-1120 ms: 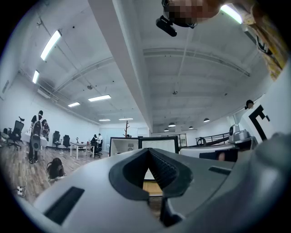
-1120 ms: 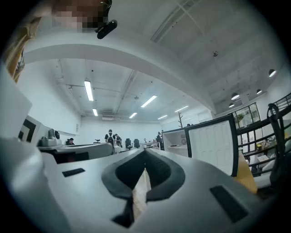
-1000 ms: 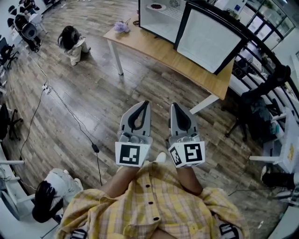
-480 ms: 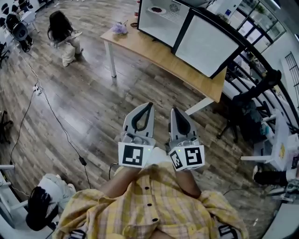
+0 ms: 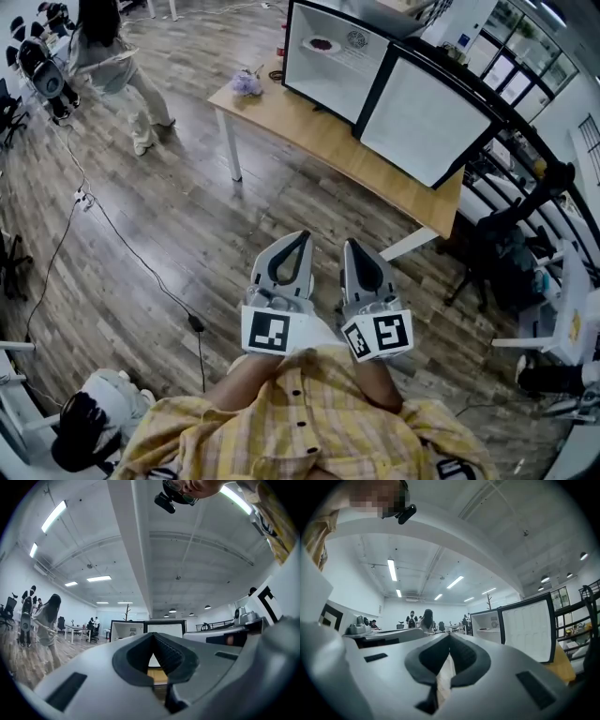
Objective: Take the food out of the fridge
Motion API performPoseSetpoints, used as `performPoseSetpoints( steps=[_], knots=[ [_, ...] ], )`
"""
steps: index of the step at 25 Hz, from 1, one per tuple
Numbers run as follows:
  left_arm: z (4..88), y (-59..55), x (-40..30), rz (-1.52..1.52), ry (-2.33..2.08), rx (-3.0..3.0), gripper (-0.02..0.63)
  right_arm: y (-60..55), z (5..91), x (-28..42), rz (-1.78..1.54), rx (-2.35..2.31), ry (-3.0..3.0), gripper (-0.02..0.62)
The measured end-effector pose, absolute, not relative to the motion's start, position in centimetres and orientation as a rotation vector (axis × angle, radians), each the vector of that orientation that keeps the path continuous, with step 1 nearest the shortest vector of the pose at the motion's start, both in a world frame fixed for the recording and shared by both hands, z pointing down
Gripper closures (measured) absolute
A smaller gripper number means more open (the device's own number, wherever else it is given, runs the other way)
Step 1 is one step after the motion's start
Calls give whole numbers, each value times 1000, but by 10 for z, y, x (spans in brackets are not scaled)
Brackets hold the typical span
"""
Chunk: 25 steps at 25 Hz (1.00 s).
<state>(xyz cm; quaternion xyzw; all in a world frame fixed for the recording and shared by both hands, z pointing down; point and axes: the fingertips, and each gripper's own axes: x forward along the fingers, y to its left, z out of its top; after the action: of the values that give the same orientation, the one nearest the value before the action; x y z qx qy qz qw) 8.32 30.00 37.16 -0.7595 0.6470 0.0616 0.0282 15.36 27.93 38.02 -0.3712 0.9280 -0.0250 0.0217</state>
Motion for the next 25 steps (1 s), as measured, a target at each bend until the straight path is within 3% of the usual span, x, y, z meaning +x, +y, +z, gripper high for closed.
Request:
performPoseSetpoints(
  steps=[25],
  knots=[
    [376, 10, 21, 126, 2102, -2314, 598, -16, 381, 101, -215, -1088, 2830, 589]
  ],
)
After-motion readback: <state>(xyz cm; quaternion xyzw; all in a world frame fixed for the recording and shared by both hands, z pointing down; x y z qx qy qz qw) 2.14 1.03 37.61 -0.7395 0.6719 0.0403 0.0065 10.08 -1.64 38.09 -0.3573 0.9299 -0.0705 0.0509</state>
